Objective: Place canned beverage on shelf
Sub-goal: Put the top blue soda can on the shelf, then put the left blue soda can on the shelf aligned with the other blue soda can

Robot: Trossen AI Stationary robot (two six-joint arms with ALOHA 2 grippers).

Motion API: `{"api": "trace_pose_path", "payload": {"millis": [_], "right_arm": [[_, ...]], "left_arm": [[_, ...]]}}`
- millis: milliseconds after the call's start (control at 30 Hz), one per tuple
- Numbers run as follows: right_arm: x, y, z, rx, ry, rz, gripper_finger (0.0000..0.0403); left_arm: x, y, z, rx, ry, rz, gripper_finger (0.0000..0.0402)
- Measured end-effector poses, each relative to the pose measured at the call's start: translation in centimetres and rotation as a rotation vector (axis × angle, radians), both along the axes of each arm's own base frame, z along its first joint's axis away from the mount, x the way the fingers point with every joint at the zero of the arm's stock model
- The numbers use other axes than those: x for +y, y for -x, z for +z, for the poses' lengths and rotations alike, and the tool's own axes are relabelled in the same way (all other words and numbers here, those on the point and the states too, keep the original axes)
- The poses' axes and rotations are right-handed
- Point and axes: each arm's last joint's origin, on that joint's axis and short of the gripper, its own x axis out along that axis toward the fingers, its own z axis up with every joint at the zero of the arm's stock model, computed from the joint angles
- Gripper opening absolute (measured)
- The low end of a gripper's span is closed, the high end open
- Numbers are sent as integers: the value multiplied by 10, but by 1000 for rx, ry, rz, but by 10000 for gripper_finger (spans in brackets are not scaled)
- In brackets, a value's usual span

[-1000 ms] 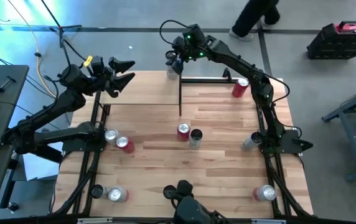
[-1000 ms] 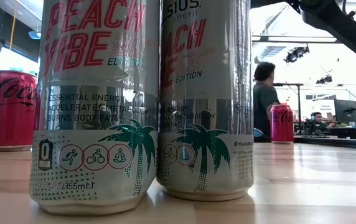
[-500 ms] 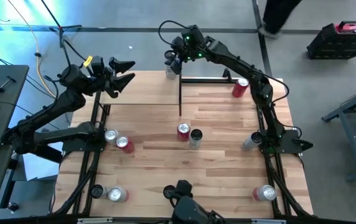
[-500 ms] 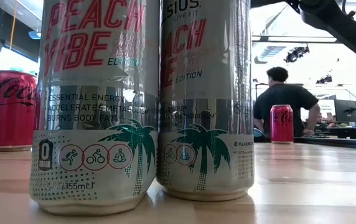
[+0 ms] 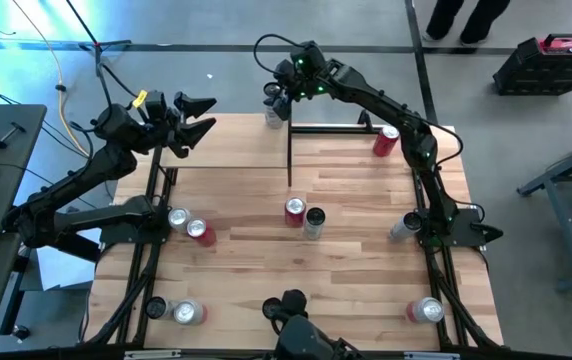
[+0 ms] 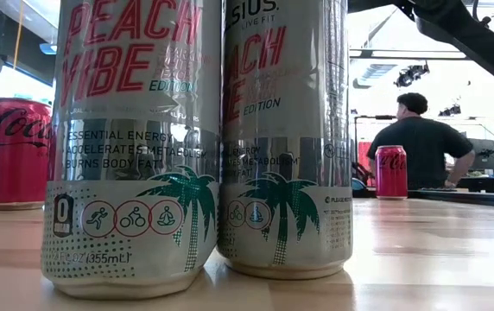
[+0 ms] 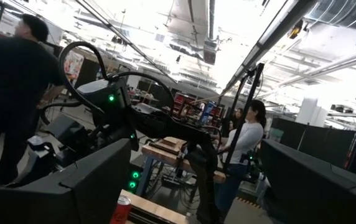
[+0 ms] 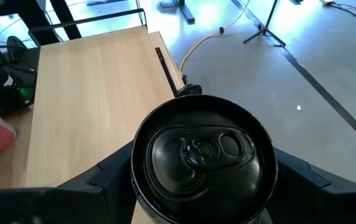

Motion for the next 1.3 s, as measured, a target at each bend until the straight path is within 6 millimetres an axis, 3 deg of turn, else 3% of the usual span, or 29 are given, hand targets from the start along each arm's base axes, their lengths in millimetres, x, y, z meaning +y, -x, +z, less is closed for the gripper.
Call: {"api": "trace_pose_path", "payload": {"millis": [300, 933, 1200, 1300], "right_arm": [[1, -1, 0, -1, -5, 9, 263], [1, -1, 2, -18, 5, 9, 319], [6, 5, 19, -60, 38, 3, 319], [11, 12, 36, -97, 68, -3, 319]], "left_arm": [[0, 0, 0, -1, 0, 1, 349], [0, 0, 0, -1, 1, 1, 349], [0, 0, 0, 3, -17, 7, 349], [0, 1, 0, 5, -31, 11, 349]]}}
